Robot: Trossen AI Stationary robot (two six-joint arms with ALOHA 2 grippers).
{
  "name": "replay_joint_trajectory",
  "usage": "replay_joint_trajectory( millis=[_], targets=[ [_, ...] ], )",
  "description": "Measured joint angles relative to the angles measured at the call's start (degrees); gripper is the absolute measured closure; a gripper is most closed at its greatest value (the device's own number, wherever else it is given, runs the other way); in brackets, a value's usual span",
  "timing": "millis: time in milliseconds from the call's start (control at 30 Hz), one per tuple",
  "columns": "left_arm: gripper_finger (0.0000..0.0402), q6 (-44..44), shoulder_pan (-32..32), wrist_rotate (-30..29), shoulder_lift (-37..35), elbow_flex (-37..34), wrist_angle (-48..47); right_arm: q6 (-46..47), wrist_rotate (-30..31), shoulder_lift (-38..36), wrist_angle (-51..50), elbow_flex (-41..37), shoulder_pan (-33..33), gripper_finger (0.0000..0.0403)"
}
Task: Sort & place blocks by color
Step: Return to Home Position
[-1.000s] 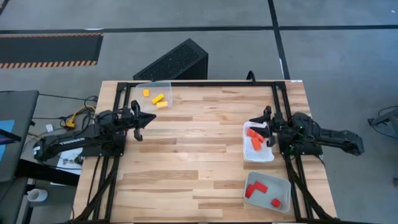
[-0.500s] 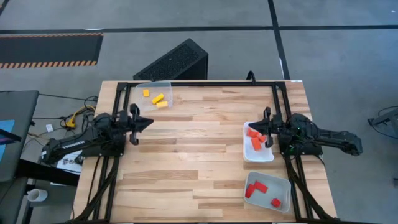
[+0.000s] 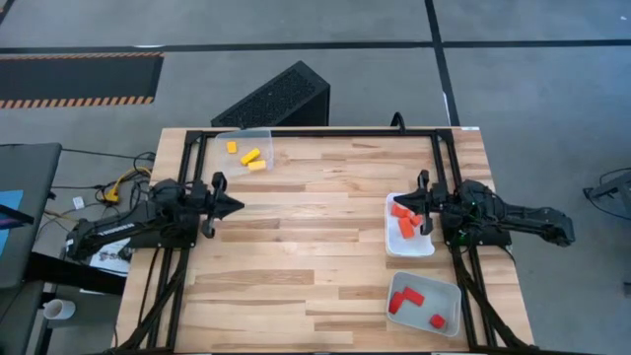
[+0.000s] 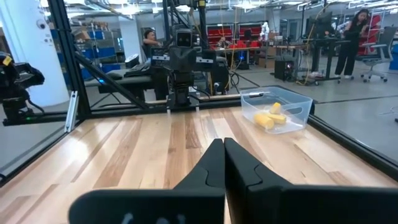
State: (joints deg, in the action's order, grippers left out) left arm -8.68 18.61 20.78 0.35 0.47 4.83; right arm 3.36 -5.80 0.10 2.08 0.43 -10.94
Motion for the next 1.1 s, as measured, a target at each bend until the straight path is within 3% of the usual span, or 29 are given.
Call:
replay_joint_trajectory(
  millis=[167, 433, 1100],
  targets=[
    [0.0401, -0.7, 0.0, 4.5, -0.1, 0.0, 0.9, -0.2, 0.0, 0.0, 0.0, 0.0, 0.0, 0.0383],
    [0.0401, -0.6, 0.0, 4.0, 0.0, -0.1, 0.4, -0.3, -0.1, 0.0, 0.0, 0.0, 0.0, 0.0359],
    [0.0401, -1.7, 0.0, 3.9, 0.0, -0.1, 0.4, -0.4, -0.1, 0.0, 0.1, 0.0, 0.0, 0.0359]
  ],
)
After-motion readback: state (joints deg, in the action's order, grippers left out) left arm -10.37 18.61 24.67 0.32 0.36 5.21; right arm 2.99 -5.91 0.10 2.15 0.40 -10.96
